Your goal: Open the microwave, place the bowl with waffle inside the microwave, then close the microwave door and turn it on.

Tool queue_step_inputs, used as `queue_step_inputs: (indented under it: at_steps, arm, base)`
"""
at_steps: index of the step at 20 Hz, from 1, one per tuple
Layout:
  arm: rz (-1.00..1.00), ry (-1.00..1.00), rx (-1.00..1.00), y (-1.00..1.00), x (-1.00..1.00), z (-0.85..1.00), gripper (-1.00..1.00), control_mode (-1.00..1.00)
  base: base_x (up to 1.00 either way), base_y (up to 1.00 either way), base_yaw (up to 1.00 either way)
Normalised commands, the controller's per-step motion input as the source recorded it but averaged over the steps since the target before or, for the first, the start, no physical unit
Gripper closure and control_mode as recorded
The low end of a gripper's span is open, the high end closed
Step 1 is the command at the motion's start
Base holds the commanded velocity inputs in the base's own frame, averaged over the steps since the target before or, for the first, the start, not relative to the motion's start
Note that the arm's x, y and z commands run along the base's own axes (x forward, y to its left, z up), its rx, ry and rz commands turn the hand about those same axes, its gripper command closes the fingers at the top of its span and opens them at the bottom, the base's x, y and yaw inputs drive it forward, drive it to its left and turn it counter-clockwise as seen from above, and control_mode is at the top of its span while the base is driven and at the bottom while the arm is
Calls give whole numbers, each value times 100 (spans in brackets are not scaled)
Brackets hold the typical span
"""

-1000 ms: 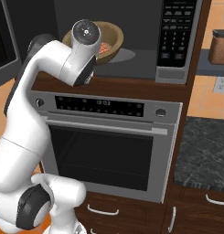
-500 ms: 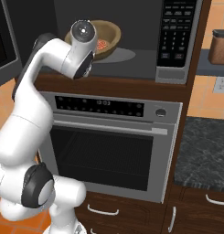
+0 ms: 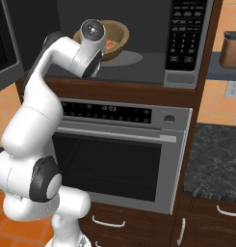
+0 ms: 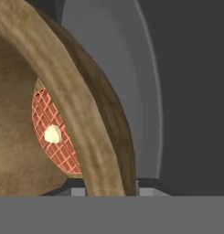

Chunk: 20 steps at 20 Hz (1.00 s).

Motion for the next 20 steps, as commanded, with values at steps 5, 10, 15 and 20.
queue_step_inputs:
  at_steps: [5, 10, 15, 20]
  arm:
    - [0, 0, 0, 0, 3, -8, 100, -100]
    - [0, 0, 0, 0, 0, 0, -100, -100]
    - [0, 0, 0, 0, 0, 0, -100, -100]
    - [0, 0, 0, 0, 0, 0, -100, -100]
  base:
    - [0, 0, 0]
    - [0, 0, 0]
    - [0, 0, 0]
    - [0, 0, 0]
